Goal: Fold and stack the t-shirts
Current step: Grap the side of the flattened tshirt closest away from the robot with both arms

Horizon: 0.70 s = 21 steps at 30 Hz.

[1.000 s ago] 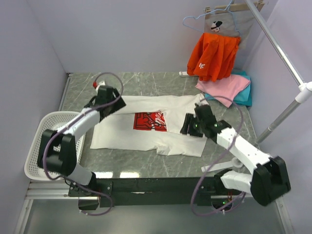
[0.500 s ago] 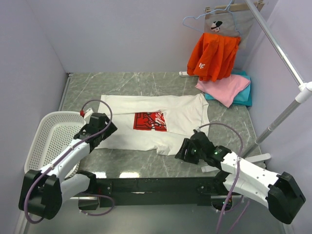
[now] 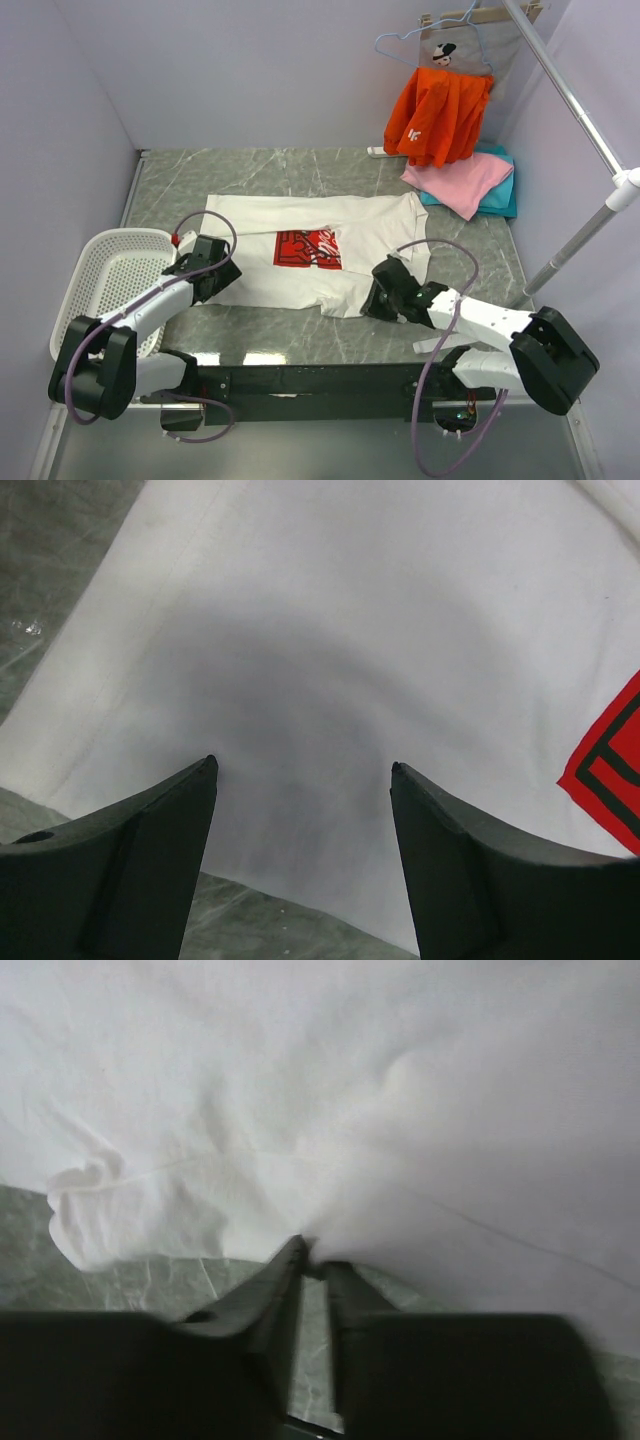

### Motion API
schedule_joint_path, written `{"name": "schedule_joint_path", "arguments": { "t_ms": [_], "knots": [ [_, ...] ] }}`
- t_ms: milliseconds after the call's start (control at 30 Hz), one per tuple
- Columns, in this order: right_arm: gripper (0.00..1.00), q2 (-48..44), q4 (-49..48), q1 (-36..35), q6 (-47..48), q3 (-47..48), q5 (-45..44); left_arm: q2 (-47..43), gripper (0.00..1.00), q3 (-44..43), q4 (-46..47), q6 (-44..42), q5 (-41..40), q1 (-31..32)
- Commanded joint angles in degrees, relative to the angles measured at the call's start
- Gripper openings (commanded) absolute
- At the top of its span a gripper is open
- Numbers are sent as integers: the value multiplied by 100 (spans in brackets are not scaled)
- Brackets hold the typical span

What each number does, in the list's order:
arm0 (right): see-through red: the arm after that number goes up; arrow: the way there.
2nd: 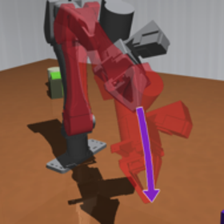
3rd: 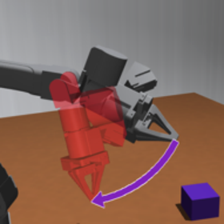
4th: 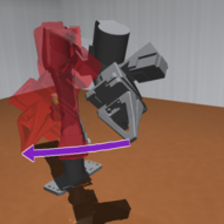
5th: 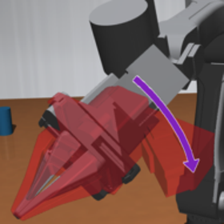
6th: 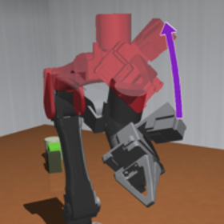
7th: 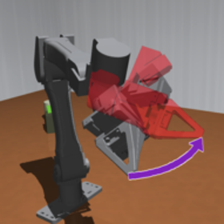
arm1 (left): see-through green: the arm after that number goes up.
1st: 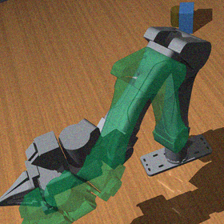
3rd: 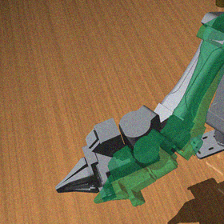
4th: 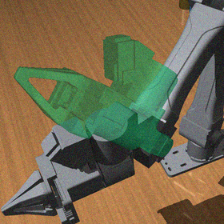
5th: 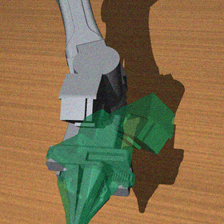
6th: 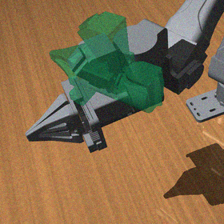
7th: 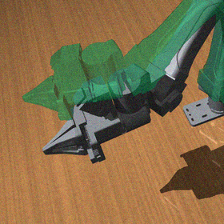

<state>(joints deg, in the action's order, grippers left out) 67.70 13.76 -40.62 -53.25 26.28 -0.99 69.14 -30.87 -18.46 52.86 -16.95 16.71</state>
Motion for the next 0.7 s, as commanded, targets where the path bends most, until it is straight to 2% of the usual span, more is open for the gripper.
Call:
{"name": "schedule_joint_path", "arguments": {
  "t_ms": [0, 33, 200, 300, 500, 567, 667],
  "knots": [
    [6, 86, -146, -16, 227, 395, -261, -59, 76, 55, 44, 93, -141, 34],
    [0, 33, -93, -16, 323, 543, -278, 2, 76, 3, 18, 75, -159, 25],
    [0, -30, 249, 28, 719, 1281, -392, 266, 76, -296, 35, -92, -116, 34],
    [0, 462, 356, 177, 1036, 1984, -428, 512, 76, -516, 79, -171, -45, 25],
    [0, 2376, 505, 809, 1625, 3583, -384, 1162, 75, -964, 88, -390, 113, 34],
    [7, 3141, 645, 976, 1809, 4304, -524, 1329, 75, -1078, 27, -434, 78, 34],
    [34, 3907, 705, 1310, 2090, 5068, -342, 1409, 76, -1079, 70, -461, 60, 34]
  ]
}}
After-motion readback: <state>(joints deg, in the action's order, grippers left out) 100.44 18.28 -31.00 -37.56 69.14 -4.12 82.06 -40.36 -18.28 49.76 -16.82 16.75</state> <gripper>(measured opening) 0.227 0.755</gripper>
